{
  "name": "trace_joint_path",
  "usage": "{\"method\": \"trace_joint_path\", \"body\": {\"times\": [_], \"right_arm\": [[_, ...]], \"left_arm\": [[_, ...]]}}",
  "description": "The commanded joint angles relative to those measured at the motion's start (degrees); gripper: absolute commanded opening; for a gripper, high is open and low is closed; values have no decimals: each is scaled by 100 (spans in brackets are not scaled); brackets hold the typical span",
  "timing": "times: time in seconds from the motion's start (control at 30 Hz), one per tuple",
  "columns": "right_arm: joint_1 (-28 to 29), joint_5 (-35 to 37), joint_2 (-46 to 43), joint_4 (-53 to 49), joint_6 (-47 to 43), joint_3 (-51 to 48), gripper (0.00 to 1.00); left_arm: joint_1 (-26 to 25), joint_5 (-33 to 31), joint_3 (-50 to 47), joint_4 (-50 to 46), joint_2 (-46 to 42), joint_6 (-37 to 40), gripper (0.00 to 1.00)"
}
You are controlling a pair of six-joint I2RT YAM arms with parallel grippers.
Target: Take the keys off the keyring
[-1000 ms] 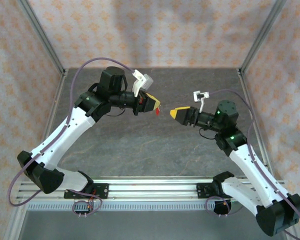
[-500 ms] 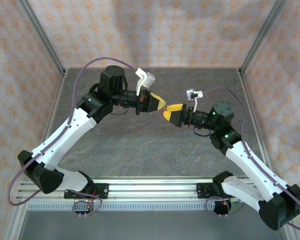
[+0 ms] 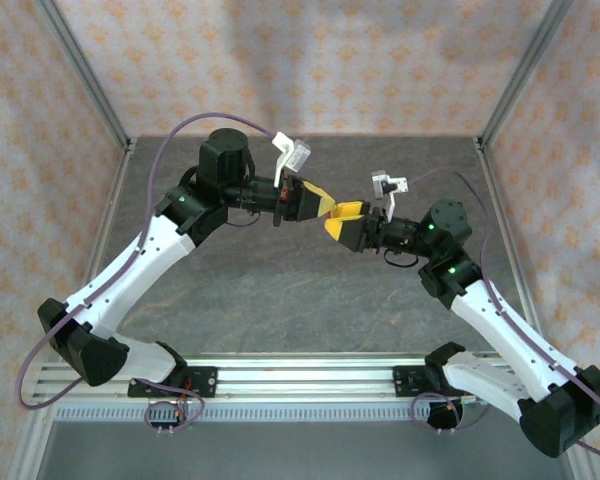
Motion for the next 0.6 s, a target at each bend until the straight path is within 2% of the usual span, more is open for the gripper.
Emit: {"method": "trace_joint_path", "body": {"times": [0.0,0.33,0.43,0.57], "right_arm": [[42,-198,-115,335,-17,208,67],[60,-331,-246,532,119,175,64],[60,-330,-343,523,122,112,56],[60,-256,-472,456,109,46,54]], "left_arm": [[-54,251,-46,478,71,-252,7],[-52,353,-28,664,109,-404,7],[-55,321,7,504,92,-265,7],[-53,316,33,438,67,-220,7]]}}
